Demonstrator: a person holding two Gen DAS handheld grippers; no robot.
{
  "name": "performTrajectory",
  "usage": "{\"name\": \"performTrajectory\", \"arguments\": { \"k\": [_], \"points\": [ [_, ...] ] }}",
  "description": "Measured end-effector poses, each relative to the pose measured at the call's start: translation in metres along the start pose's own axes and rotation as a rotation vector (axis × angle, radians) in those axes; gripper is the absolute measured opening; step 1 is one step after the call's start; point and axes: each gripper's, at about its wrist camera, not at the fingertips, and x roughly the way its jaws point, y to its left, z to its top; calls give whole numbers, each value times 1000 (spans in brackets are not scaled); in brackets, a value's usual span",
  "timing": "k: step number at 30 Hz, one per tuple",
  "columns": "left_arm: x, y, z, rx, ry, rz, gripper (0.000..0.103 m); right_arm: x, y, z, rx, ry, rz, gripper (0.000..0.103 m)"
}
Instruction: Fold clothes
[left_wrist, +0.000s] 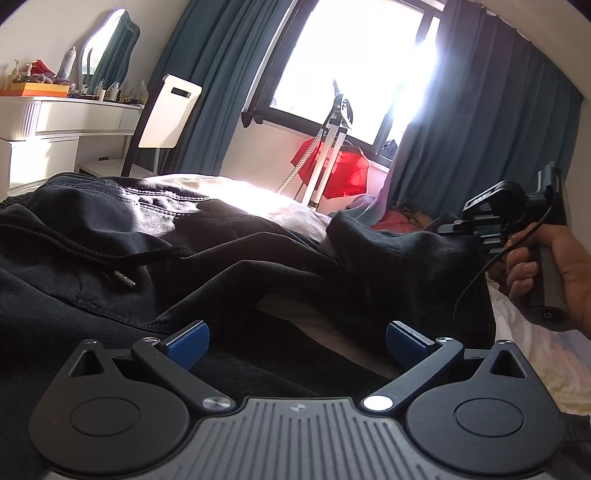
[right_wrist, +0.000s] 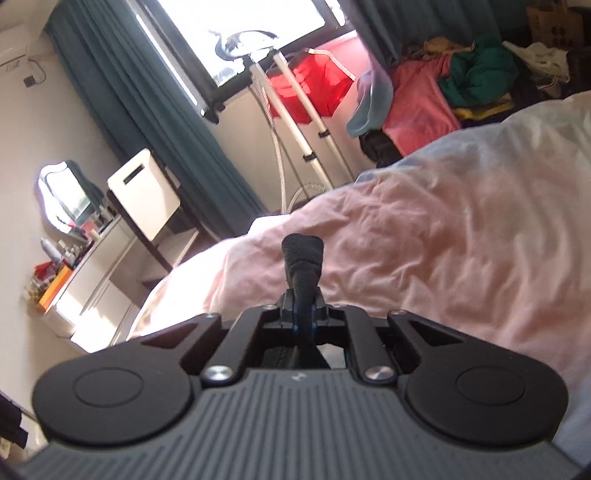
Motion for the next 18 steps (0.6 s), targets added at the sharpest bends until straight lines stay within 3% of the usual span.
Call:
{"name": "performTrajectory", "arguments": {
  "k": [4, 7, 11, 18],
  "points": [
    [-9, -9, -3, 32, -4, -21, 103, -94, -47, 37, 49, -266, -180, 9],
    [-17, -18, -6, 72, -7, -47, 103, -143, -93, 47, 103, -374, -329, 8],
    [-26, -33, -11, 160, -26, -58, 103, -165, -162, 34, 216, -382, -439, 8],
    [-24, -55, -28, 288, -3, -60, 103, -158, -253, -36, 419, -323, -430, 7]
  ]
}}
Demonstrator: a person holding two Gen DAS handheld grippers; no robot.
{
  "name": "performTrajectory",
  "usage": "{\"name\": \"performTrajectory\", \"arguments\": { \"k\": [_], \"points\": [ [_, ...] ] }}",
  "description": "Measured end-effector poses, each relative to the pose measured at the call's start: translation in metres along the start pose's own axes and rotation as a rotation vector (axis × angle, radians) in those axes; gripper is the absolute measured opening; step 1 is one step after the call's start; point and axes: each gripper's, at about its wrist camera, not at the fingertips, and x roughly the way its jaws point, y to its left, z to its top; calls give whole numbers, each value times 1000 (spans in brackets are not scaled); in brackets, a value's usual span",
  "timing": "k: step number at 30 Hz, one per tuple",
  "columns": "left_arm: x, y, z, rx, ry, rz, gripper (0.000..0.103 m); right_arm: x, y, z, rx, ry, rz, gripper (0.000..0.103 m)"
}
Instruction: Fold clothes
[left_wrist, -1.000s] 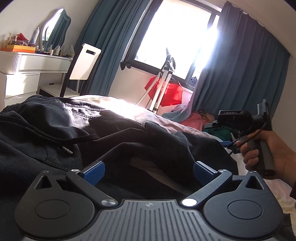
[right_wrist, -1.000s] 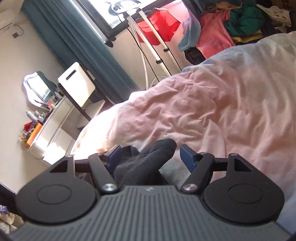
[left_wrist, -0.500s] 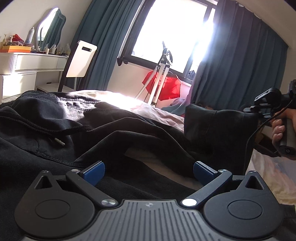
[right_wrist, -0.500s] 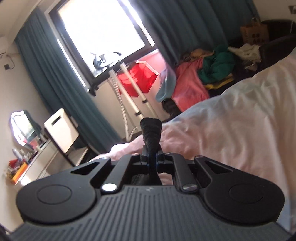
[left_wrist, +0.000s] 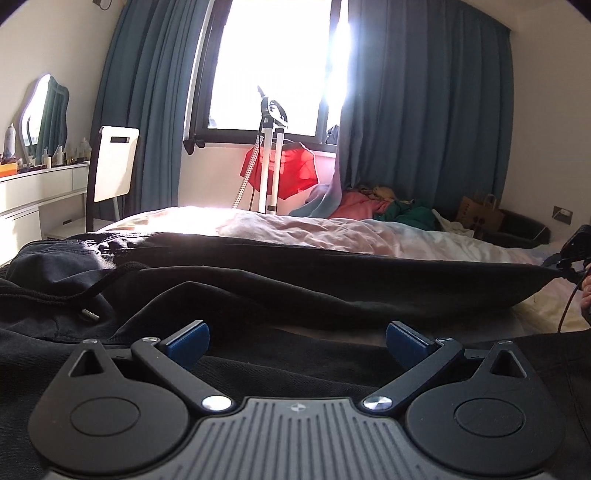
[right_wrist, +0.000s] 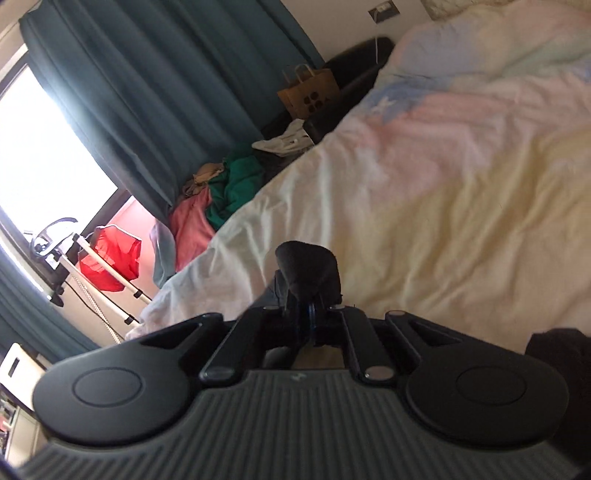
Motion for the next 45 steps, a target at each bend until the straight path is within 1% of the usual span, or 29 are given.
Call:
{"name": "performTrajectory", "arguments": {
  "k": [2, 4, 6, 9, 13, 17, 19, 23, 26, 30, 33, 36, 39, 41, 43, 45],
  "points": [
    [3, -6, -3, 11, 14, -12, 103, 5, -25, -13, 47, 19, 13, 7],
    [6, -11, -6, 21, 27, -25, 103, 5, -47, -22, 131, 35, 42, 7],
    [5, -14, -8, 23, 31, -41, 103, 2, -61, -27, 190, 38, 77, 7],
    [1, -17, -9, 4, 39, -65, 103, -2, -59, -19, 193, 25, 125, 7],
    [-10, -22, -8, -10, 37, -97, 103, -12, -52, -4, 238, -16, 171, 7],
    [-19, -27, -11, 9, 30, -120, 103, -25, -68, 12, 289, -66, 161, 6],
    [-21, -31, -12, 22, 26, -129, 103, -31, -85, 14, 299, -71, 122, 6],
    [-23, -39, -15, 48, 34, -139, 103, -32, -117, 0, 242, -16, 20, 7],
    [-23, -40, -16, 60, 41, -134, 103, -29, -131, -12, 203, 26, -11, 7],
    [-23, -39, -18, 65, 57, -115, 103, -29, -122, -22, 112, 36, -64, 7],
    [-26, -35, -17, 58, 67, -99, 103, -36, -116, -25, 63, 42, -85, 8],
    [-30, -32, -14, 54, 80, -74, 103, -51, -109, -26, 24, 41, -99, 9],
    [-41, -30, -6, 31, 77, -70, 103, -76, -89, -28, -52, 23, -142, 11],
    [-51, -32, -1, 34, 62, -62, 103, -97, -71, -32, -131, 11, -131, 10],
    [-62, -35, 2, 44, 45, -60, 103, -121, -51, -37, -214, 5, -88, 11],
    [-74, -39, 2, 62, 28, -55, 103, -145, -31, -45, -282, 17, -32, 10]
  ]
}}
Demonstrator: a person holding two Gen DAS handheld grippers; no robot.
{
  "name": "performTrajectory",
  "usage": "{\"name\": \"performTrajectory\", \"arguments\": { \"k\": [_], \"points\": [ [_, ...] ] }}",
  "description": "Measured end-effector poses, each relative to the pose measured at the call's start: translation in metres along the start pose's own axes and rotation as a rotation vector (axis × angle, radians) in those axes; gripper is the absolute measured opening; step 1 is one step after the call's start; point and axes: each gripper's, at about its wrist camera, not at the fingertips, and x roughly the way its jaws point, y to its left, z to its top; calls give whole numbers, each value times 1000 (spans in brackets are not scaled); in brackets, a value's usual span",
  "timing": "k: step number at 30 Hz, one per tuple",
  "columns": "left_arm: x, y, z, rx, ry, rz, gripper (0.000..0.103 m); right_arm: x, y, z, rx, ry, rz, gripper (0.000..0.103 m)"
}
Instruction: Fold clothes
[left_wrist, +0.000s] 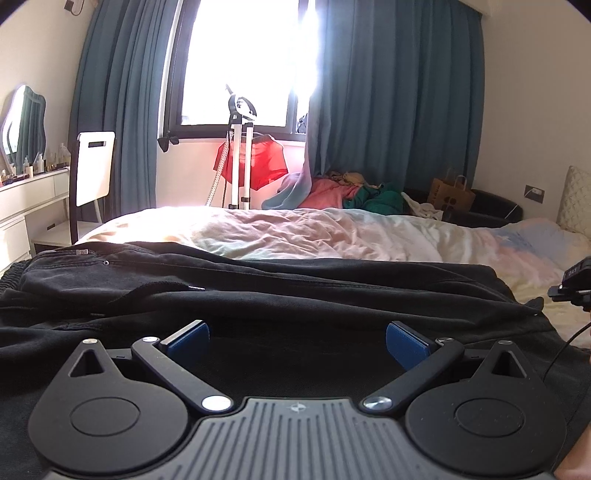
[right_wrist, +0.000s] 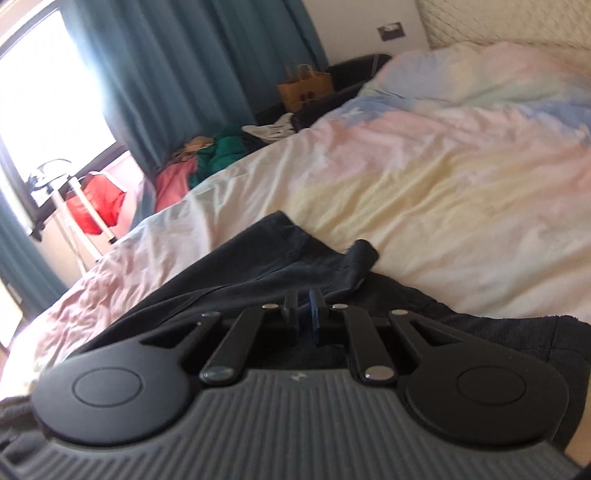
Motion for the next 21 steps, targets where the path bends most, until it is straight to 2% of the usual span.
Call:
{"name": "performTrajectory", "arguments": {
  "k": [6, 10, 16, 21],
  "points": [
    [-29, -7, -1, 18, -1, -10, 103, -83, 65, -34, -250, 69, 226, 10],
    [-50, -11, -7, 53, 10, -3, 103, -130, 90, -56, -398, 66, 290, 10],
    [-78, -1, -14, 30, 14, 15, 103, -174, 103, -74, -449, 53, 362, 10],
    [-88, 12, -18, -9, 35, 30, 103, -188, 108, -91, -498, 48, 366, 10]
  ]
}}
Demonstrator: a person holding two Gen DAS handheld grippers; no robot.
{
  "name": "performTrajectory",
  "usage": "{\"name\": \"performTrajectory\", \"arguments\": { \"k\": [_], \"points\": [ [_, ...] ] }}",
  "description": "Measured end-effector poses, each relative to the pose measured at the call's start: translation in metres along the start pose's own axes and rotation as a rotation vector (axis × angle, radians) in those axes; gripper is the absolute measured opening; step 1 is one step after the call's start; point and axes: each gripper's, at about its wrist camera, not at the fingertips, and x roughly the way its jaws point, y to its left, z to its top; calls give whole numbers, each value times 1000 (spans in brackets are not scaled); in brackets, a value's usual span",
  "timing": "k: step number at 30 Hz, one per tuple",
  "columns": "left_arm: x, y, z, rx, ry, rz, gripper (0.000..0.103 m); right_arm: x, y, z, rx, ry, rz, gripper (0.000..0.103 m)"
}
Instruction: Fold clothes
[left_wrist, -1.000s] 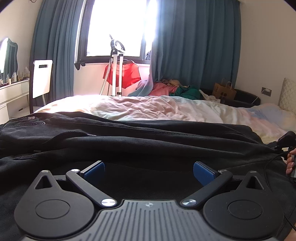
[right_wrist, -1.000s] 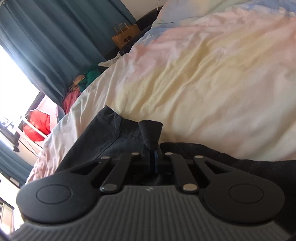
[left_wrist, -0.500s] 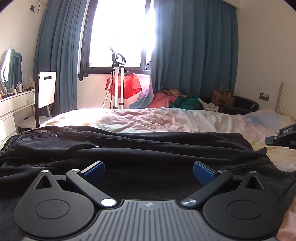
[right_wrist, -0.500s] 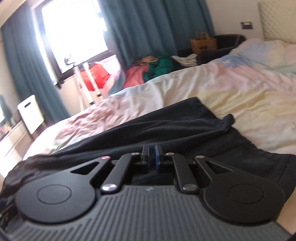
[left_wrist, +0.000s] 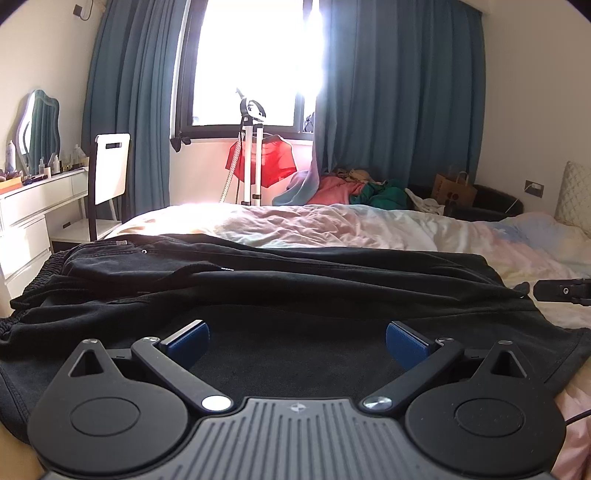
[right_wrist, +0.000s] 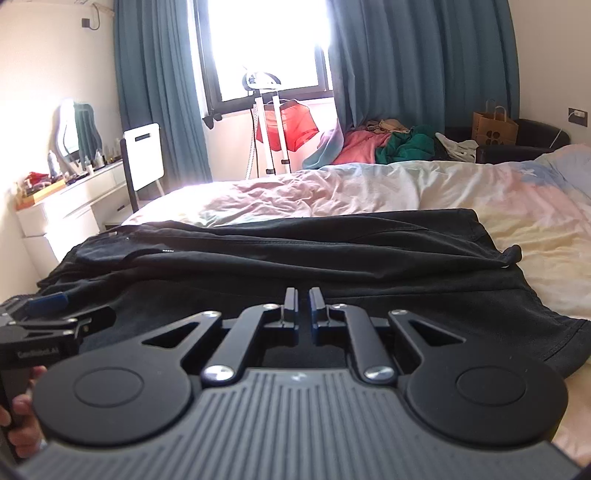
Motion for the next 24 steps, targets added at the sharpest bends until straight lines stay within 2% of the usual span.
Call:
{"name": "performTrajectory", "arguments": {
  "k": [3, 7, 12, 15, 20, 22, 24],
  "points": [
    [0, 12, -1, -29, 29, 36, 103, 0, -5, 3, 21, -14, -5, 10],
    [2, 44, -8, -96, 103, 170, 103, 6, -20, 4, 100, -2, -51, 10],
    [-8, 104, -12, -330, 188, 238, 103, 6, -46, 5, 213, 7, -109, 10],
    [-19, 137, -1, -375, 211, 314, 103, 7, -60, 2, 247, 35, -172, 10],
    [-40, 217, 12, -659, 257, 325, 102, 6, -85, -3, 330, 49, -261, 11],
    [-49, 251, 10, -784, 271, 352, 102, 5, -93, -3, 357, 35, -305, 22],
    [-56, 286, 5, -905, 288, 373, 102, 3, -101, -3, 386, 14, -315, 44]
  ]
}}
